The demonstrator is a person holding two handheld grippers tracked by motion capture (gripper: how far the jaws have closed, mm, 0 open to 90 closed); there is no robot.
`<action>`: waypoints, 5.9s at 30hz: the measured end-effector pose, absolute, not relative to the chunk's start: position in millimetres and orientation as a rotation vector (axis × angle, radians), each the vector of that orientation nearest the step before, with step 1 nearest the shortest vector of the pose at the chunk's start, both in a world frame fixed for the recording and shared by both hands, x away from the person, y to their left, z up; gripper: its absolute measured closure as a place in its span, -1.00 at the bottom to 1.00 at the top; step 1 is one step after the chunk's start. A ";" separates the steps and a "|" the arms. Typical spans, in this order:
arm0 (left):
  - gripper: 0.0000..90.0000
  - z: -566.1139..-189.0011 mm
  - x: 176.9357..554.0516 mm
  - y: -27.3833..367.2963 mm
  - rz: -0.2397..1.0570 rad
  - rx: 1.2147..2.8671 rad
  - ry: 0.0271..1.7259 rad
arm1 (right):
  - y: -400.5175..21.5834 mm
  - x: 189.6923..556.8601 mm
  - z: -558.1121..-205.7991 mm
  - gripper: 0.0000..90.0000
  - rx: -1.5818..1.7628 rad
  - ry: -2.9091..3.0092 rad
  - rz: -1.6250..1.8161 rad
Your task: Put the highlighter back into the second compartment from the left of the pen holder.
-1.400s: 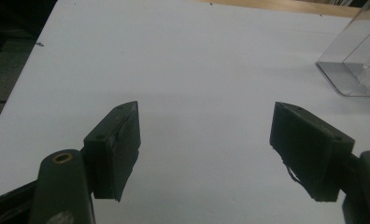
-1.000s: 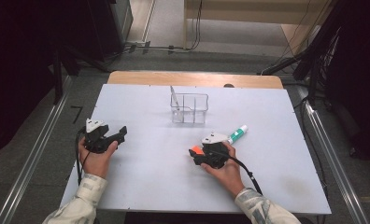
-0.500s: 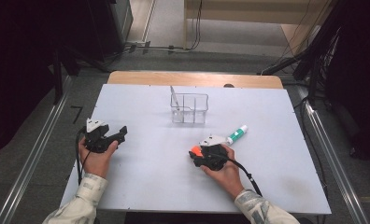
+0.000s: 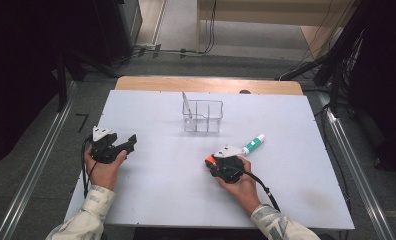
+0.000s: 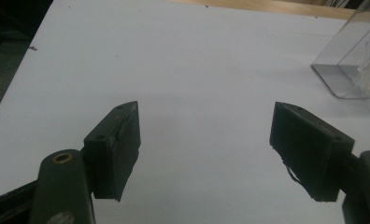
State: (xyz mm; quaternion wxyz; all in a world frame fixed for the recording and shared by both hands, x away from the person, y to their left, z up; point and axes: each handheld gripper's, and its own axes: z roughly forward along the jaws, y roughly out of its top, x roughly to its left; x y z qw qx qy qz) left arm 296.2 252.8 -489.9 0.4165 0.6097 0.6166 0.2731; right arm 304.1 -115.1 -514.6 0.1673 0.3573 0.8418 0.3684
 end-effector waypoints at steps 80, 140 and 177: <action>-0.44 -490.8 299.5 252.5 0.676 1.527 1.543 | -105.1 390.4 -410.4 0.45 1.114 2.204 1.262; -0.44 -491.5 299.9 255.4 0.658 1.516 1.541 | -43.4 482.6 -393.5 0.44 1.248 2.118 1.217; -0.44 -491.4 299.6 255.1 0.659 1.521 1.537 | -53.5 458.7 -404.0 0.44 1.219 2.120 1.233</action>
